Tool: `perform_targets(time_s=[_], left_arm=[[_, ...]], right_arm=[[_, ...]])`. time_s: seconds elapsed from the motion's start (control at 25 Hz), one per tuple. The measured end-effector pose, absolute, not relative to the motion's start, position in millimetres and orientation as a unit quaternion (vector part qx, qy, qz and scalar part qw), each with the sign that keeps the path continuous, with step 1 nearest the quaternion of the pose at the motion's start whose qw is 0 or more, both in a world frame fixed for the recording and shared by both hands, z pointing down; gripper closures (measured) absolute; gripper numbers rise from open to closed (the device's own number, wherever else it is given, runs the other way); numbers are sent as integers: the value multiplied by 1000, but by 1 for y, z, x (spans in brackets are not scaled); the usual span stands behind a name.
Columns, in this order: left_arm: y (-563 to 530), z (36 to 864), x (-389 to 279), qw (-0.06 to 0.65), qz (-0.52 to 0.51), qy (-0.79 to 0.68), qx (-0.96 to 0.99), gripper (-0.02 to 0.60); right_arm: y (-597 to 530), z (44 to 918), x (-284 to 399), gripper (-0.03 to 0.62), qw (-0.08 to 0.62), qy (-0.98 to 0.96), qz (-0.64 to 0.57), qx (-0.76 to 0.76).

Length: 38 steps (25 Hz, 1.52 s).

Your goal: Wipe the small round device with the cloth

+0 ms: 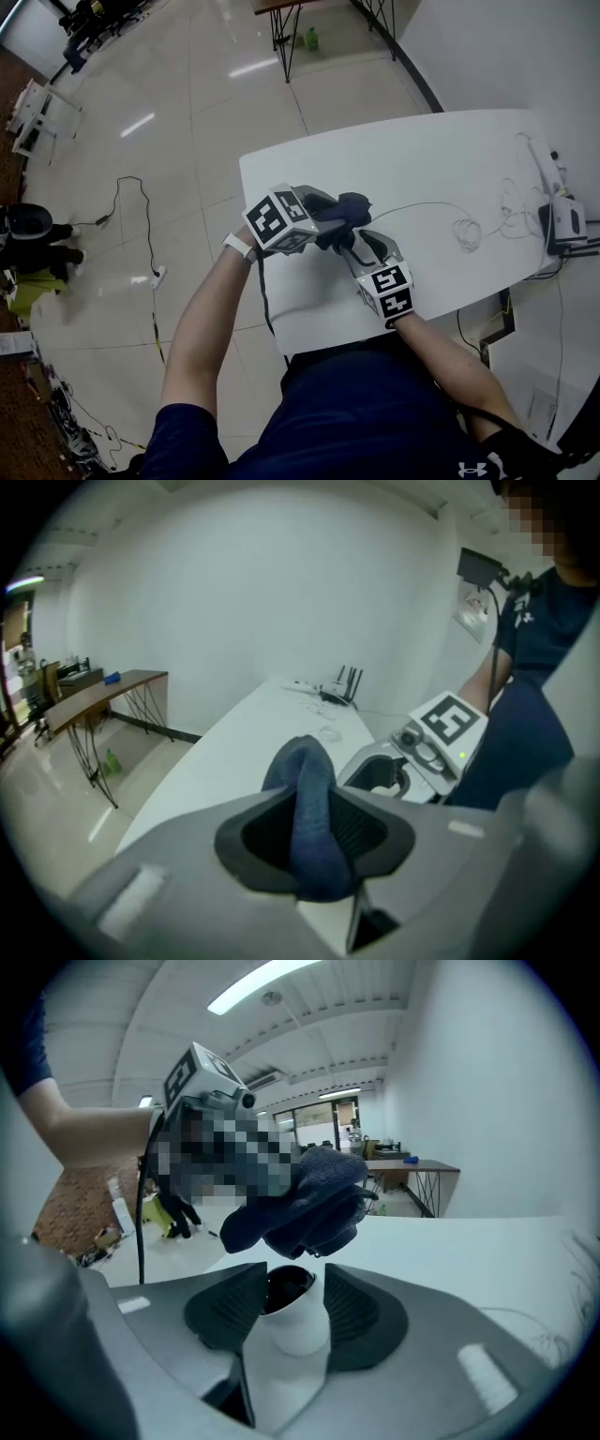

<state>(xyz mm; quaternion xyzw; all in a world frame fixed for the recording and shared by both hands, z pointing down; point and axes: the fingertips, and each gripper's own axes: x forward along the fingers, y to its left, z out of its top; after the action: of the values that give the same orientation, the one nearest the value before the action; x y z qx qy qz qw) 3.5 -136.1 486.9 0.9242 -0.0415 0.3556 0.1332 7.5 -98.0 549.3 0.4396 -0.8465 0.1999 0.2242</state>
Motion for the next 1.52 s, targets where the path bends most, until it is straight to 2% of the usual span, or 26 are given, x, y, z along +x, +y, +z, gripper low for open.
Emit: perform_targets(time_s=[0.04,0.08,0.28,0.68,0.96,1.2,1.4,1.52], left_arm=[[-134,488,8,125,362,-27,923,476],[-133,491,12,117,371,-12,921,476],[-127,514,16,99,414,53,903,476],[-139,551,26,125,463,124,869,476],[-145,604,25,86,531,154,829,476],[-143,632,19,107,556,163,808,476],[-139,634,26,159,529,152,820,476],[-148,641,21,150,531,120,825,476]], right_arm=[[-97,551,8,425,218,-840,208,451],[-96,552,8,439,214,-836,212,459],[-93,548,-6,400,222,-826,194,481],[-90,546,-8,398,220,-825,172,492],[-92,540,-7,398,218,-831,155,488],[-92,541,-6,398,211,-832,161,487],[-92,542,-5,398,211,-833,161,486],[-93,542,-3,396,213,-832,158,488]])
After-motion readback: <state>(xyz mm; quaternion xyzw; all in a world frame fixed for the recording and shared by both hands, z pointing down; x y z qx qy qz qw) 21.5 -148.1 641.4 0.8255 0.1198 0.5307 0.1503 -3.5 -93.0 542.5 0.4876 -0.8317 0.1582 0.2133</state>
